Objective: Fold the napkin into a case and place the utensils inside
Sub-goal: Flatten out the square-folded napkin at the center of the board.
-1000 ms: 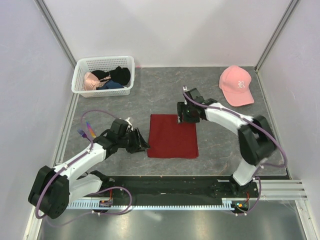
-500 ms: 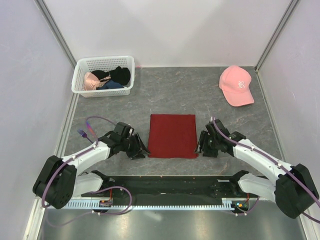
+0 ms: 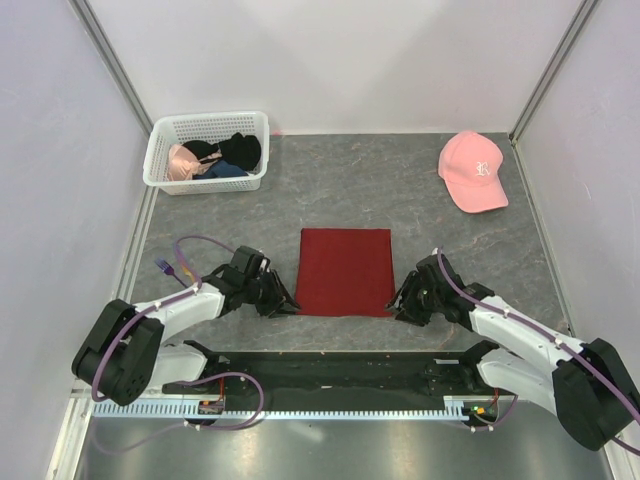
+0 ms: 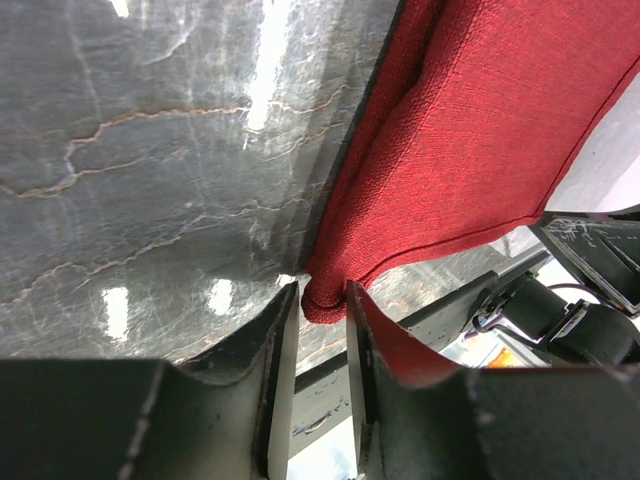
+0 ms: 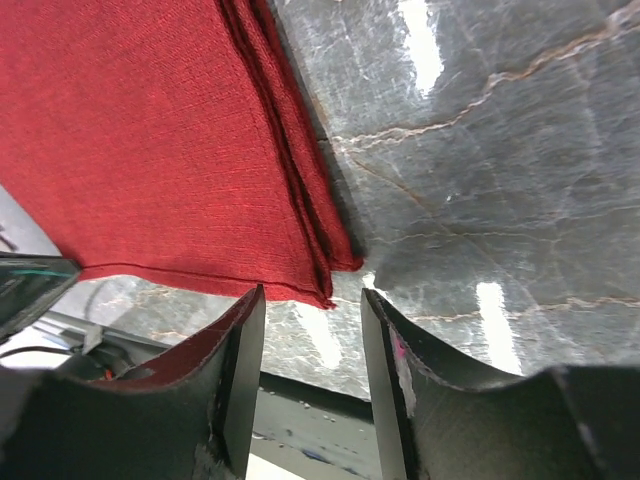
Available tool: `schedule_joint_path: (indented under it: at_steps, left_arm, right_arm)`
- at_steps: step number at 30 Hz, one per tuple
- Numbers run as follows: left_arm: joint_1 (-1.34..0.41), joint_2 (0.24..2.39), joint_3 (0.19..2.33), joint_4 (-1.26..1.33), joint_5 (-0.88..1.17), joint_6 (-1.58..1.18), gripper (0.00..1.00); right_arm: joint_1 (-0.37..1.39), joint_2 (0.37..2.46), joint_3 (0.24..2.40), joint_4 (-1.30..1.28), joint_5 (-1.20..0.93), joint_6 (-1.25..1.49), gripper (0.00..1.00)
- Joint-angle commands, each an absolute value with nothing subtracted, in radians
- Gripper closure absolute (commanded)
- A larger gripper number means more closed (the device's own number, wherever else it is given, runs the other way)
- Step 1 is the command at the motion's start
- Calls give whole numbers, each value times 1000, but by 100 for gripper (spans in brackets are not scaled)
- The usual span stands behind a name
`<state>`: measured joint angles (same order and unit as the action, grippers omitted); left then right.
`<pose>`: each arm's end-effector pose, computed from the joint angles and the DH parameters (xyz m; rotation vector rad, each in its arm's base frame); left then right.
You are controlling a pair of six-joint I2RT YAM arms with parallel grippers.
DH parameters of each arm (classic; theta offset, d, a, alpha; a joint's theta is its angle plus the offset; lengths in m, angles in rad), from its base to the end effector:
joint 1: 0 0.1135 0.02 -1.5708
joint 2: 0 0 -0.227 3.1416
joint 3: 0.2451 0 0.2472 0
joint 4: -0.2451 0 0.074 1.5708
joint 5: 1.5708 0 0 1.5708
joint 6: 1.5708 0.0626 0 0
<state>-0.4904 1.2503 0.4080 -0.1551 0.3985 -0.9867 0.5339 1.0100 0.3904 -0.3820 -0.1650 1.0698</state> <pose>0.1865 -0.1271 0.0793 -0.5293 2.7718 -0.9797 0.1691 0.1119 0.1010 0.6681 2.6860 0.7408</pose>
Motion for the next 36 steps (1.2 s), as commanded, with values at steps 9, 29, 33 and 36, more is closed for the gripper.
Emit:
schedule_joint_path:
  at_steps: [9, 29, 33, 36]
  left_arm:
    - [-492, 1235, 377, -98, 426, -1015, 73]
    - [-492, 1209, 362, -104, 433, -1026, 60]
    - [-492, 1195, 370, -113, 433, -1029, 58]
    - [-492, 1195, 373, -126, 423, -1028, 57]
  right_arm:
    - [537, 1017, 350, -264, -172, 1157, 59]
    - [535, 1016, 342, -241, -193, 1175, 91]
    - [537, 1002, 347, -259, -198, 1181, 100]
    - [537, 986, 353, -273, -199, 1186, 100]
